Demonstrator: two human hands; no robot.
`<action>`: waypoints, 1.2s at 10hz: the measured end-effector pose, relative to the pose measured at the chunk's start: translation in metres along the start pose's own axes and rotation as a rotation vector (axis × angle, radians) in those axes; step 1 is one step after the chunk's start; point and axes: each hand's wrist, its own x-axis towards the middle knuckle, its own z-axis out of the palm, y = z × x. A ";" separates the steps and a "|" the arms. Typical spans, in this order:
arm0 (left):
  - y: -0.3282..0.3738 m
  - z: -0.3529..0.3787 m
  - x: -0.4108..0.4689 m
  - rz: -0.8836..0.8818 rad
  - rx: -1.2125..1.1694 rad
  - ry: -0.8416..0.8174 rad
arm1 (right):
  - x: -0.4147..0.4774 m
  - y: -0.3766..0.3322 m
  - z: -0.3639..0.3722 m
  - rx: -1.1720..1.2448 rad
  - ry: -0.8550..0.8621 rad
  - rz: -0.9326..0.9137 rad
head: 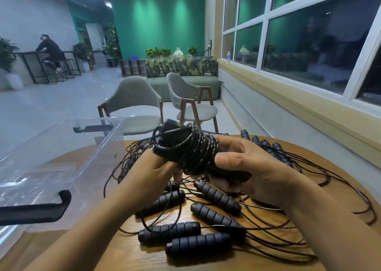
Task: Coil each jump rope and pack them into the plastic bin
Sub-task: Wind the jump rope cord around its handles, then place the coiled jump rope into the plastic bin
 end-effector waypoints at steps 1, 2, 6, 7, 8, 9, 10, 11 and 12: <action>0.010 0.004 0.000 0.018 0.040 -0.008 | 0.001 0.003 0.004 -0.029 0.094 -0.062; 0.021 0.008 -0.004 0.086 -0.017 -0.070 | 0.002 -0.001 0.006 -0.030 0.257 -0.100; 0.029 0.020 -0.010 -0.020 -0.015 -0.139 | 0.004 0.005 0.007 -0.752 0.632 -0.160; 0.032 0.019 -0.010 -0.104 -0.129 -0.162 | 0.008 0.014 0.007 -0.943 0.646 -0.211; 0.032 0.021 -0.009 -0.210 -0.326 -0.164 | 0.012 0.024 0.008 -1.097 0.665 -0.269; 0.031 0.022 -0.007 -0.322 -0.558 -0.132 | 0.014 0.035 0.008 -1.187 0.665 -0.368; 0.032 0.021 -0.004 -0.419 -0.759 -0.095 | 0.016 0.042 0.007 -1.313 0.662 -0.442; 0.029 0.018 -0.002 -0.468 -0.831 -0.054 | 0.018 0.046 0.007 -1.427 0.687 -0.488; 0.026 0.015 -0.002 -0.504 -0.853 -0.014 | 0.019 0.051 0.007 -1.517 0.690 -0.513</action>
